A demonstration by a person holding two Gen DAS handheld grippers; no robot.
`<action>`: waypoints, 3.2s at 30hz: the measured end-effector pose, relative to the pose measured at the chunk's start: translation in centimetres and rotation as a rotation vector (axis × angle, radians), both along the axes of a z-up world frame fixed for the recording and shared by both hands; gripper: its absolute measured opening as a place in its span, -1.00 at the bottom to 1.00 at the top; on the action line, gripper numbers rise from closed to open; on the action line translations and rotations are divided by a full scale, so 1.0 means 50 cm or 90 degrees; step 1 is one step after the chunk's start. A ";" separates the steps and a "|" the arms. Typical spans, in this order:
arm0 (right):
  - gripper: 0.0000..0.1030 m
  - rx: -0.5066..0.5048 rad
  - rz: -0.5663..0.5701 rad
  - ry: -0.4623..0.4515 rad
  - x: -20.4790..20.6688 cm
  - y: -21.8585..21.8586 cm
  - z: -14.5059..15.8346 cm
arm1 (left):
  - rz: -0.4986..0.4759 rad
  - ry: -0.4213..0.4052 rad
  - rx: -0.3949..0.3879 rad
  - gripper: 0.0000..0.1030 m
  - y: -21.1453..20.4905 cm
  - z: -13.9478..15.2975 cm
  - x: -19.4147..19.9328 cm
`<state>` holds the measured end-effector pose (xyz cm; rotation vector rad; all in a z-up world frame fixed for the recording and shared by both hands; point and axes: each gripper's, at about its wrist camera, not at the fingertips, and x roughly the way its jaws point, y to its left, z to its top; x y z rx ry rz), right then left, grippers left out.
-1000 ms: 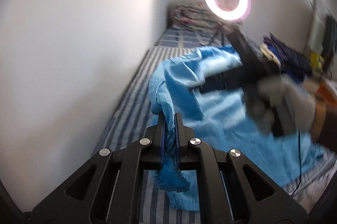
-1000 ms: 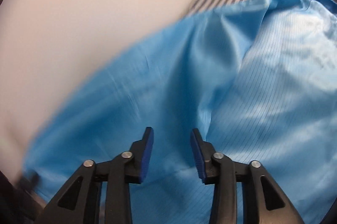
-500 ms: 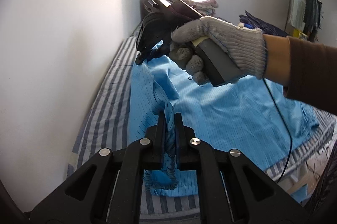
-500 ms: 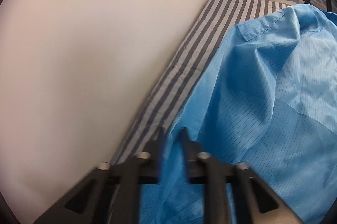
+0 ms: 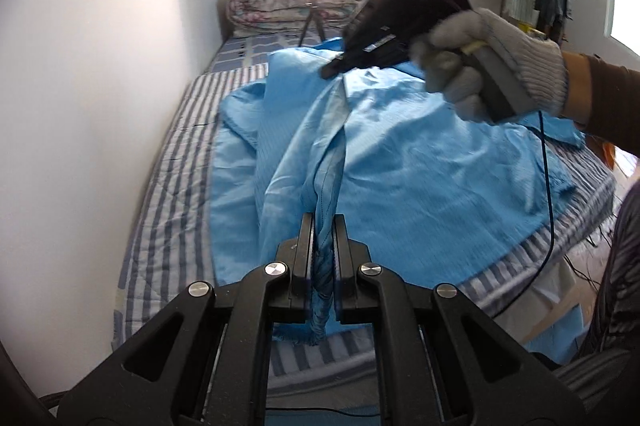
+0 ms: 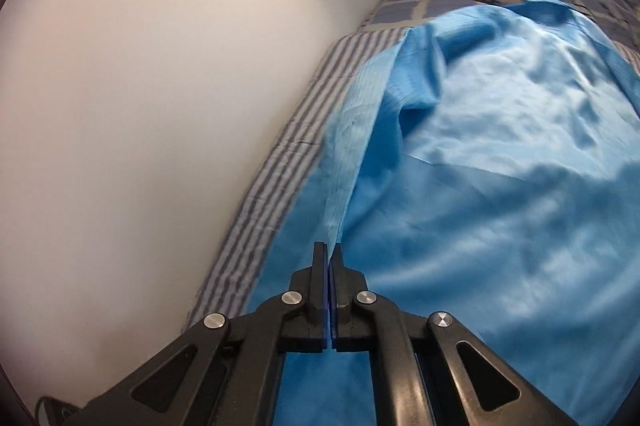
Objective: Fold large clothes
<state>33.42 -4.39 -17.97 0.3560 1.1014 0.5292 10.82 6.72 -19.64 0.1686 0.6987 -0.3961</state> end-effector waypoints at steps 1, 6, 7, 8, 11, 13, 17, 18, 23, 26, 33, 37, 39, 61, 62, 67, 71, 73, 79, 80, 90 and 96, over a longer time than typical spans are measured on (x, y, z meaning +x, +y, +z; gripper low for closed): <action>-1.00 -0.002 -0.008 0.009 -0.014 -0.019 -0.011 | -0.008 0.000 0.001 -0.90 -0.003 0.001 -0.004; -1.00 -0.040 -0.021 0.069 -0.095 -0.073 -0.057 | -0.014 0.021 -0.029 -0.54 0.000 0.002 -0.023; -1.00 -0.041 -0.024 0.086 -0.101 -0.077 -0.077 | -0.011 0.027 -0.040 -0.46 0.008 0.005 -0.027; -1.00 -0.044 -0.024 0.099 -0.096 -0.079 -0.095 | -0.006 0.030 -0.051 -0.37 0.014 0.007 -0.031; -1.00 -0.079 -0.012 0.123 -0.091 -0.074 -0.141 | 0.012 0.033 -0.083 -0.11 0.038 0.022 -0.053; -1.00 -0.074 0.012 0.138 -0.107 -0.062 -0.150 | 0.044 0.041 -0.102 0.05 0.068 0.019 -0.061; -1.00 -0.107 0.066 0.137 -0.124 -0.024 -0.152 | 0.090 0.114 -0.137 0.05 0.113 -0.023 -0.037; -1.00 -0.116 0.064 0.135 -0.121 -0.019 -0.150 | 0.097 0.141 -0.154 0.05 0.121 -0.042 -0.026; -1.00 -0.124 0.046 0.135 -0.120 -0.012 -0.158 | 0.137 0.233 -0.218 0.05 0.142 -0.126 0.014; -1.00 -0.130 0.047 0.133 -0.111 -0.004 -0.168 | 0.145 0.260 -0.223 -0.01 0.131 -0.162 0.028; -1.00 -0.139 0.060 0.121 -0.113 -0.007 -0.172 | 0.197 0.190 -0.198 -0.23 0.123 -0.124 0.034; -1.00 -0.139 0.055 0.130 -0.107 -0.003 -0.190 | 0.170 0.222 -0.193 -0.23 0.112 -0.124 0.100; -1.00 -0.140 0.056 0.130 -0.108 -0.005 -0.192 | 0.168 0.258 -0.192 -0.23 0.105 -0.146 0.131; -1.00 -0.106 0.098 0.125 -0.099 0.100 -0.187 | 0.264 0.254 -0.167 -1.00 0.211 -0.158 0.160; -1.00 -0.105 0.098 0.126 -0.100 0.105 -0.188 | 0.267 0.254 -0.171 -1.00 0.216 -0.161 0.163; -1.00 -0.135 0.108 0.125 -0.109 0.106 -0.194 | 0.265 0.261 -0.181 -0.98 0.222 -0.174 0.147; -0.56 -0.166 0.141 0.112 -0.128 0.101 -0.172 | 0.271 0.256 -0.216 -0.16 0.233 -0.173 0.118; -0.53 -0.205 0.150 0.074 -0.148 0.097 -0.141 | 0.267 0.263 -0.253 -0.03 0.244 -0.176 0.114; -0.42 -0.212 0.138 -0.056 -0.162 0.101 -0.072 | 0.281 0.319 -0.363 -0.03 0.273 -0.214 0.138; -0.38 -0.205 0.132 -0.070 -0.163 0.105 -0.072 | 0.282 0.323 -0.373 -0.03 0.273 -0.219 0.142; -0.39 -0.233 0.121 -0.069 -0.100 0.181 -0.144 | 0.250 0.301 -0.325 -0.94 0.227 -0.207 0.151; -0.39 -0.230 0.126 -0.022 -0.070 0.189 -0.182 | 0.257 0.272 -0.326 -0.97 0.231 -0.176 0.144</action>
